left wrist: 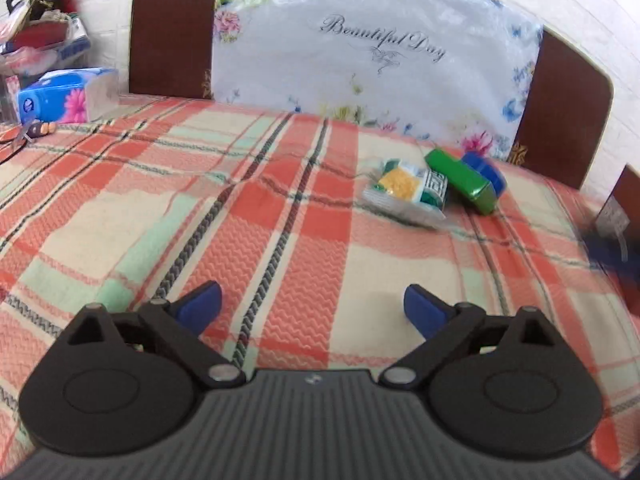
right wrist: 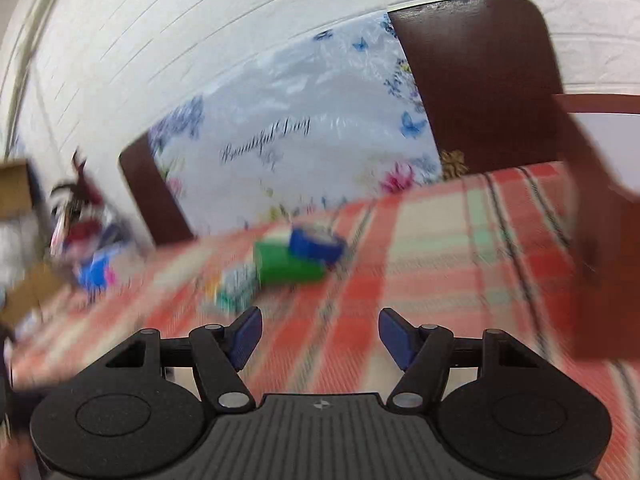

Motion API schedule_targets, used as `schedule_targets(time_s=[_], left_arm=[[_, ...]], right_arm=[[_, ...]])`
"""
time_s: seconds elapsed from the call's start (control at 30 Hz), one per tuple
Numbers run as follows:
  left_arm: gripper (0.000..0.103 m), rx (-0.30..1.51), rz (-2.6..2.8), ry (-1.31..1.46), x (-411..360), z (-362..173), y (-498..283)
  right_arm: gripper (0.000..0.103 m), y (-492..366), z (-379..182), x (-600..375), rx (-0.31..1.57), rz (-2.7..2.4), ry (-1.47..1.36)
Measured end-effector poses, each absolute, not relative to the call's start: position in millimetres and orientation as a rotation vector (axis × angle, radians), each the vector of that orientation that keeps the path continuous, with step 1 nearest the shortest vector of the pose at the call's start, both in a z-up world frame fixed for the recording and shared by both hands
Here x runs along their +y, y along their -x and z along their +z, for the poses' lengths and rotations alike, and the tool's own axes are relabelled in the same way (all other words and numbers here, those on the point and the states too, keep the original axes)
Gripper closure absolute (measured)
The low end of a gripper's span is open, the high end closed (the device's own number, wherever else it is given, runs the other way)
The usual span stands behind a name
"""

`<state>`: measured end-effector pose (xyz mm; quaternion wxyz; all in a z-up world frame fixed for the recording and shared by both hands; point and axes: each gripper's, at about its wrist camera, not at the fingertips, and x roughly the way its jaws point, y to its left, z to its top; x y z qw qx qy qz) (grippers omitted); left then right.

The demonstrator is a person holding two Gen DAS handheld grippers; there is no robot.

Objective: Organize objects
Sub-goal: 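Grasp the blue tape roll with the right gripper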

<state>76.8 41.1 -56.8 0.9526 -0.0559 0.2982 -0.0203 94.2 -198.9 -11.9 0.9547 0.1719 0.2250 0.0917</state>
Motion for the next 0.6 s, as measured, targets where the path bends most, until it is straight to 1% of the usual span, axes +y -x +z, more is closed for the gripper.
schedule_targets(time_s=[0.07, 0.17, 0.2, 0.23, 0.27, 0.3, 0.43, 0.6], left_arm=[[0.003, 0.601, -0.063, 0.068, 32, -58, -78], [0.002, 0.597, -0.086, 0.116, 34, -62, -88], [0.002, 0.594, -0.089, 0.122, 36, -64, -90], [0.002, 0.592, -0.089, 0.123, 35, -65, -91], [0.002, 0.589, -0.091, 0.128, 39, -63, -83], [0.002, 0.587, -0.094, 0.136, 40, -63, -82], [0.000, 0.580, -0.107, 0.158, 47, -60, -76], [0.000, 0.574, -0.118, 0.181, 50, -58, -75]], right_arm=[[0.037, -139, -7, -197, 0.467, 0.155, -0.405], [0.037, -194, -20, -197, 0.543, 0.134, -0.505], [0.035, -207, -28, -195, 0.576, 0.124, -0.526], [0.037, -219, -33, -195, 0.602, 0.139, -0.561], [0.042, -224, -36, -195, 0.588, 0.148, -0.576], [0.045, -226, -36, -193, 0.592, 0.139, -0.563], [0.046, -210, -33, -184, 0.602, 0.126, -0.473], [0.046, -132, -39, -193, 0.631, 0.037, -0.263]])
